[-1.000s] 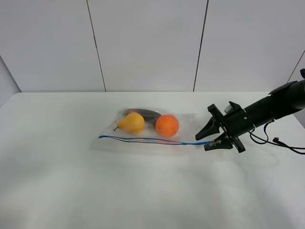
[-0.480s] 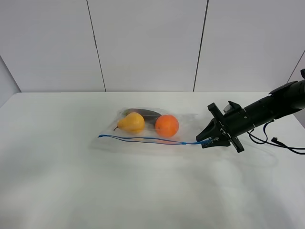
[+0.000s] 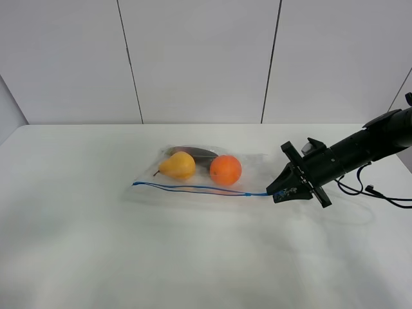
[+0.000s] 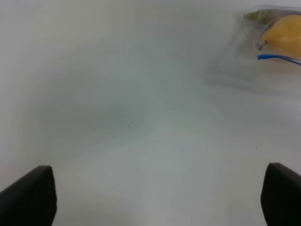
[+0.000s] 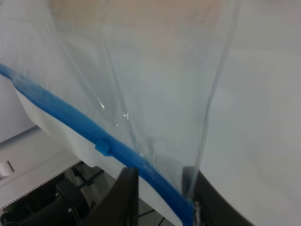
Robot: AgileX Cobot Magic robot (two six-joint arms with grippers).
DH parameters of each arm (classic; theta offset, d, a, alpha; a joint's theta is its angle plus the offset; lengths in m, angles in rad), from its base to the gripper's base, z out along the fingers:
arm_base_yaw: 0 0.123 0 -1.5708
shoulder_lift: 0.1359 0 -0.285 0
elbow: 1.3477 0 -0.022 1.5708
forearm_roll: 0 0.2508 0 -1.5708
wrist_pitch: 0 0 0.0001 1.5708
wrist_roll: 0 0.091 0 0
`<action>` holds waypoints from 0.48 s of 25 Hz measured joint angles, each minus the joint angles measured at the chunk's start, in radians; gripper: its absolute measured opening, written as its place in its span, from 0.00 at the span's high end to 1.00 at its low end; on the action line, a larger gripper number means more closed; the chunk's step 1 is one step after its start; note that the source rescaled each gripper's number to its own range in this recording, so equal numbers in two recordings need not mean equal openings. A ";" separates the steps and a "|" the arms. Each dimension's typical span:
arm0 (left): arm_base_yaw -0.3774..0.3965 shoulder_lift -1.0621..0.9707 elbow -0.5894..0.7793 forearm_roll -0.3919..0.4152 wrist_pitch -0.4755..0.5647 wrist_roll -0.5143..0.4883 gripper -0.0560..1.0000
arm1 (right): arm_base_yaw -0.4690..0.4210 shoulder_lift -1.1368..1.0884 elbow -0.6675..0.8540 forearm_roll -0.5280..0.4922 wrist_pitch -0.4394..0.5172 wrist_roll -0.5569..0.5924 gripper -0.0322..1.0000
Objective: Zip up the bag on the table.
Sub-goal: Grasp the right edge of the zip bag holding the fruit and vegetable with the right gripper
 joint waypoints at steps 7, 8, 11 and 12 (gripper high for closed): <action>0.000 0.000 0.000 0.000 0.000 0.000 0.00 | 0.000 0.000 0.000 -0.002 0.000 -0.001 0.73; 0.000 0.000 0.000 0.000 0.000 0.000 0.00 | 0.000 0.000 0.000 -0.002 0.000 -0.001 0.77; 0.000 0.000 0.000 0.000 0.000 0.000 0.00 | 0.000 0.000 0.000 -0.002 0.000 -0.001 0.93; 0.000 0.000 0.000 0.000 0.000 0.000 0.00 | 0.000 0.000 0.000 -0.002 0.000 -0.001 0.95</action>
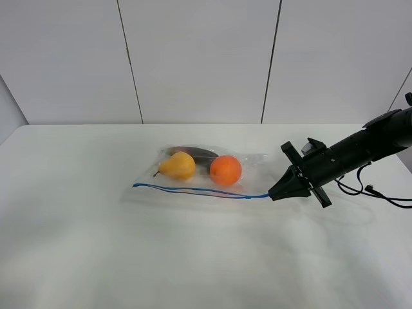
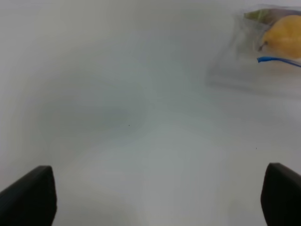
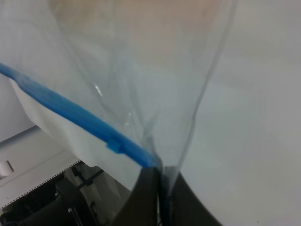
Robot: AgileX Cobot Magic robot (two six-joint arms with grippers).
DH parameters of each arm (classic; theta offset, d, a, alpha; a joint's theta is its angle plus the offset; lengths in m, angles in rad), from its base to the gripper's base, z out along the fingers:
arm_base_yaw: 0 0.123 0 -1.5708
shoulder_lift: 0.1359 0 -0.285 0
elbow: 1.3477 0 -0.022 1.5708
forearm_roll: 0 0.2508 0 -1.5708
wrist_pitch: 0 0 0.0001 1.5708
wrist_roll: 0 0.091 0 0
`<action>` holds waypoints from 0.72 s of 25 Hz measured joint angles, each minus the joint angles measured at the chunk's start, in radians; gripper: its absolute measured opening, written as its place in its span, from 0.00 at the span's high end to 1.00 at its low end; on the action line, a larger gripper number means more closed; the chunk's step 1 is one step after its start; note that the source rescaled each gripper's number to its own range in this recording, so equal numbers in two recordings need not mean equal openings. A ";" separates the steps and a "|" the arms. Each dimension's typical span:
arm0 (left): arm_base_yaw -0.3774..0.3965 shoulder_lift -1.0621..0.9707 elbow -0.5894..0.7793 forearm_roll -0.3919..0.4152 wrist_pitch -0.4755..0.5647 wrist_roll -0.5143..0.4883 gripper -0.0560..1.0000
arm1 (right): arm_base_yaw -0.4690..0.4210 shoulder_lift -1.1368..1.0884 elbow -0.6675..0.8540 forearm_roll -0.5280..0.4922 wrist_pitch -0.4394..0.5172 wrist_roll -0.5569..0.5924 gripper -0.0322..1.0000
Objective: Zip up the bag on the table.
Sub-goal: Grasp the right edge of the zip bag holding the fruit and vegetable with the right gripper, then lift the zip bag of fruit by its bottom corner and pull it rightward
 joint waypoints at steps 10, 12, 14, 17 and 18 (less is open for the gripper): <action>0.000 0.000 0.000 0.000 0.000 0.000 0.00 | 0.000 0.000 -0.005 0.007 0.014 -0.012 0.97; 0.000 0.000 0.000 0.000 0.000 0.000 0.00 | 0.000 0.000 -0.020 0.018 0.033 -0.018 0.97; 0.000 0.000 0.000 0.000 0.000 0.000 0.00 | 0.000 0.000 -0.049 0.041 0.059 -0.022 0.97; 0.000 0.000 0.000 0.000 0.000 0.000 0.00 | 0.004 0.000 -0.102 0.089 0.071 -0.026 0.97; 0.000 0.000 0.000 0.000 0.000 0.000 0.00 | 0.010 0.000 -0.120 0.094 0.071 -0.026 0.97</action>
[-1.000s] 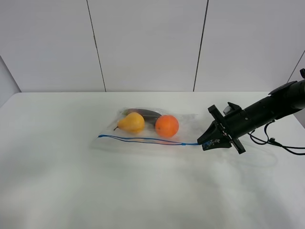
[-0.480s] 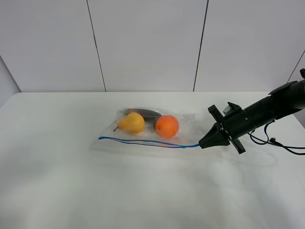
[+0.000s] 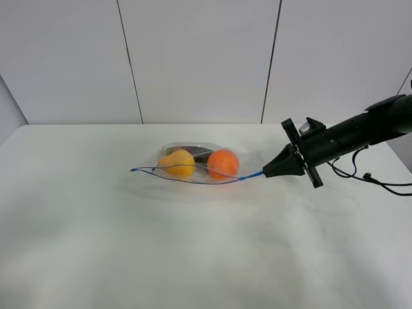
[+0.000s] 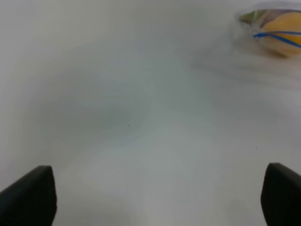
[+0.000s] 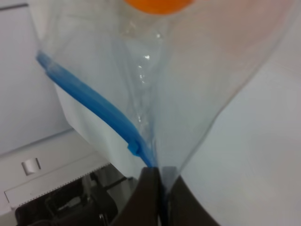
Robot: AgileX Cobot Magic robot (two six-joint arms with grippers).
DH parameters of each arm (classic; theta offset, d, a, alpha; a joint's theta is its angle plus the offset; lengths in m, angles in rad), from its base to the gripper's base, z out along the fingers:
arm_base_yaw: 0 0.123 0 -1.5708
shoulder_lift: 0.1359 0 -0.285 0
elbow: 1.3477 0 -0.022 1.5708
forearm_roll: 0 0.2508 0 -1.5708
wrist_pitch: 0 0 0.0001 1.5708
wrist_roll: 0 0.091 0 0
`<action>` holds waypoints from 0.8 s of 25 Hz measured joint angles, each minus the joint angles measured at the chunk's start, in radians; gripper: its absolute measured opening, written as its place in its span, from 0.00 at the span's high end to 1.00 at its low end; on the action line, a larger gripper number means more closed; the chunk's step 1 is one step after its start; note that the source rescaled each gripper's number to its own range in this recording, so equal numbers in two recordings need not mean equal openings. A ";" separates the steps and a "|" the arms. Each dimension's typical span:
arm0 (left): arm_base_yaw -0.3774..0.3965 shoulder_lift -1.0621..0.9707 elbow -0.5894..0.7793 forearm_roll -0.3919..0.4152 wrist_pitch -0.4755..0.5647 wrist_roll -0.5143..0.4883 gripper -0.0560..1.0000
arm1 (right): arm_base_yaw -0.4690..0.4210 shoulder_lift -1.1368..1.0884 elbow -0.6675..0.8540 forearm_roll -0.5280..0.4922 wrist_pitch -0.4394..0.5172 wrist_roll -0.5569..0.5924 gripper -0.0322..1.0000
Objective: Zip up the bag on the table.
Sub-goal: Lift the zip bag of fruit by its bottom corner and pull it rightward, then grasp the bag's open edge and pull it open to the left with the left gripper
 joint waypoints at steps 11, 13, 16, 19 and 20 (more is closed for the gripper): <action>0.000 0.000 0.000 0.000 0.000 0.000 0.00 | 0.087 -0.001 -0.061 0.012 0.001 0.000 0.97; 0.000 0.000 0.000 0.000 0.000 0.000 0.00 | 0.087 -0.001 -0.062 0.012 0.000 0.000 0.97; 0.000 0.000 0.000 0.000 0.000 0.000 0.00 | 0.087 -0.001 -0.063 0.013 0.000 0.000 0.97; 0.000 0.000 0.000 0.000 0.000 0.000 0.00 | 0.087 -0.001 -0.063 0.013 0.000 0.000 0.97; 0.000 0.000 0.000 0.000 0.000 0.000 0.00 | 0.087 -0.001 -0.063 0.013 0.000 0.000 0.97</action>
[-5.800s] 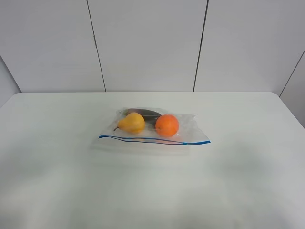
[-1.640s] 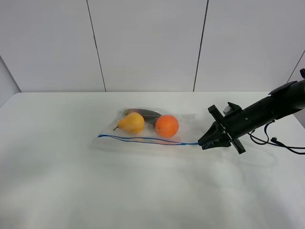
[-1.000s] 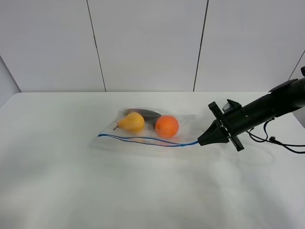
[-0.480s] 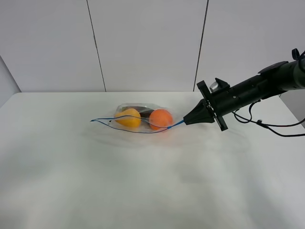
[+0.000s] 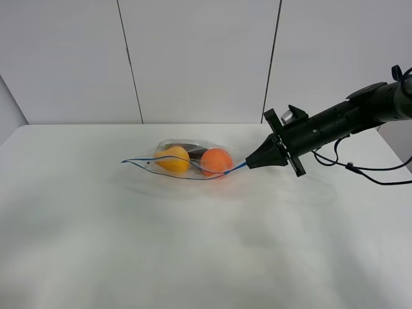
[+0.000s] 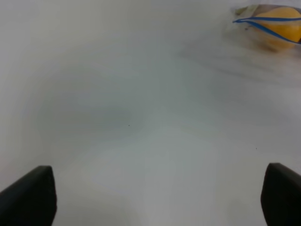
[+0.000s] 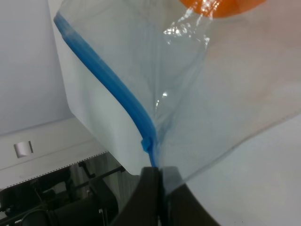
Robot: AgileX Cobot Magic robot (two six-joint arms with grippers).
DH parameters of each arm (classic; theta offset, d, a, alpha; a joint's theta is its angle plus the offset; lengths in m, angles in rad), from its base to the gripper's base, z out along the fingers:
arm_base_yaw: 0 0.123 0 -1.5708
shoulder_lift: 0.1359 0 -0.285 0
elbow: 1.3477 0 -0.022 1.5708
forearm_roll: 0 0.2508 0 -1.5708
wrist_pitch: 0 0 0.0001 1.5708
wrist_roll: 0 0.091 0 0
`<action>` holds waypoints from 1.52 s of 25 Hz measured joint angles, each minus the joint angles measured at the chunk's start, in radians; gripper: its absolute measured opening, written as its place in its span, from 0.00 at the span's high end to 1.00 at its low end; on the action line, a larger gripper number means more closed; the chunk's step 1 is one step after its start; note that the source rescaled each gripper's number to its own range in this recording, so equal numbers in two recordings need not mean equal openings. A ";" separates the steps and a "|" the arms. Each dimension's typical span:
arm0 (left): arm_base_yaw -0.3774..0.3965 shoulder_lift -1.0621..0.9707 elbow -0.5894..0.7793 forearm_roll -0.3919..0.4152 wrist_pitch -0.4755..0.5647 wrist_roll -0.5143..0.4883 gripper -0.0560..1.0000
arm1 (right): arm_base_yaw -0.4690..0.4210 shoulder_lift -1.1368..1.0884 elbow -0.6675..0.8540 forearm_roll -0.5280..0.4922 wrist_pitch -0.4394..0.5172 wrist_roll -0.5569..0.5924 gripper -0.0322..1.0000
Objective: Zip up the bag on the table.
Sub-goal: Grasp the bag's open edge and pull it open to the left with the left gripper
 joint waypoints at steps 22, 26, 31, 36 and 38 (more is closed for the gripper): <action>-0.004 0.928 -0.544 -0.004 -0.230 0.388 0.00 | 0.000 0.000 0.000 0.001 -0.002 0.000 0.97; -0.037 1.079 -0.561 -0.056 -0.351 0.761 0.00 | 0.000 0.000 0.000 0.001 -0.002 0.000 0.97; -0.134 1.210 -0.561 -0.274 -0.461 1.086 0.00 | 0.000 0.000 0.000 0.001 -0.002 0.000 0.97; -0.311 1.315 -0.561 -0.351 -0.535 1.118 0.00 | 0.000 0.000 0.000 0.001 -0.002 0.000 0.97; -0.396 1.359 -0.561 -0.356 -0.582 1.118 0.00 | 0.000 0.000 0.000 0.001 -0.002 0.000 0.97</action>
